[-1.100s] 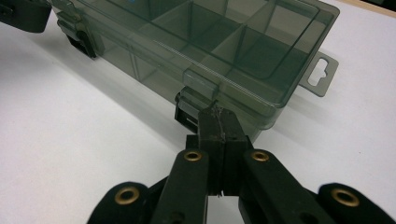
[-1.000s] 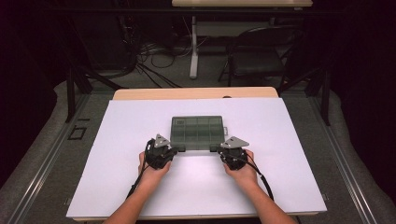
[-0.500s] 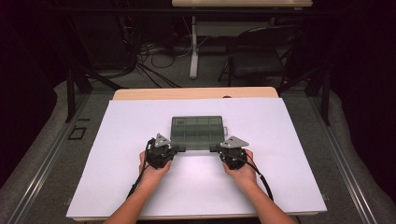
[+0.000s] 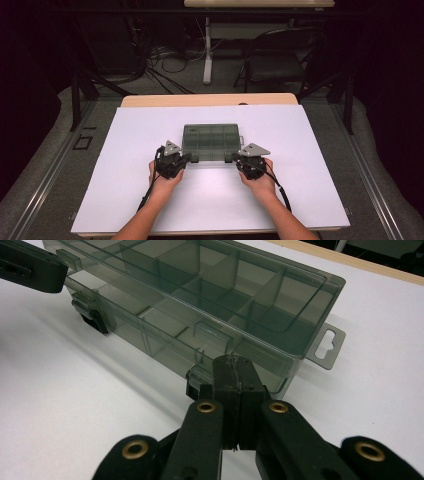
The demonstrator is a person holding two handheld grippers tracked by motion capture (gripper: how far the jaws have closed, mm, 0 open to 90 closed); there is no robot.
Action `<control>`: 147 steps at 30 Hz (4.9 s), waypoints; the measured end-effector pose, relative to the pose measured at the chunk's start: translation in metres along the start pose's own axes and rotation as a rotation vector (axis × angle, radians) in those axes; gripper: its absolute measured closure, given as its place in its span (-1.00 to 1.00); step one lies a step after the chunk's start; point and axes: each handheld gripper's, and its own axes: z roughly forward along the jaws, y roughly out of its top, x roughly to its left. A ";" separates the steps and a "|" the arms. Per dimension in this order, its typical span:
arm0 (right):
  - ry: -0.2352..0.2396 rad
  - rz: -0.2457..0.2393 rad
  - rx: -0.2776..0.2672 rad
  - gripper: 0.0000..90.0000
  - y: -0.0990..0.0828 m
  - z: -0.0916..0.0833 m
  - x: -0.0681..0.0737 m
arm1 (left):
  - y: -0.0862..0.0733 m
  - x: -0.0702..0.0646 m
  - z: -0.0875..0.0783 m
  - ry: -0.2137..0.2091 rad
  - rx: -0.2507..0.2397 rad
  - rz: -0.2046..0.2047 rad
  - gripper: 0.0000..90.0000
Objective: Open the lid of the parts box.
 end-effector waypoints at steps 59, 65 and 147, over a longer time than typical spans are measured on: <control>-0.056 0.116 -0.042 0.92 0.097 0.017 -0.043 | 0.097 0.036 0.001 0.067 -0.081 -0.116 1.00; -0.055 0.102 -0.061 0.69 0.088 0.009 -0.041 | 0.100 0.037 0.002 0.068 -0.085 -0.118 1.00; -0.187 0.149 -0.003 0.92 0.066 0.070 -0.069 | 0.081 0.044 0.015 0.107 0.135 -0.125 0.09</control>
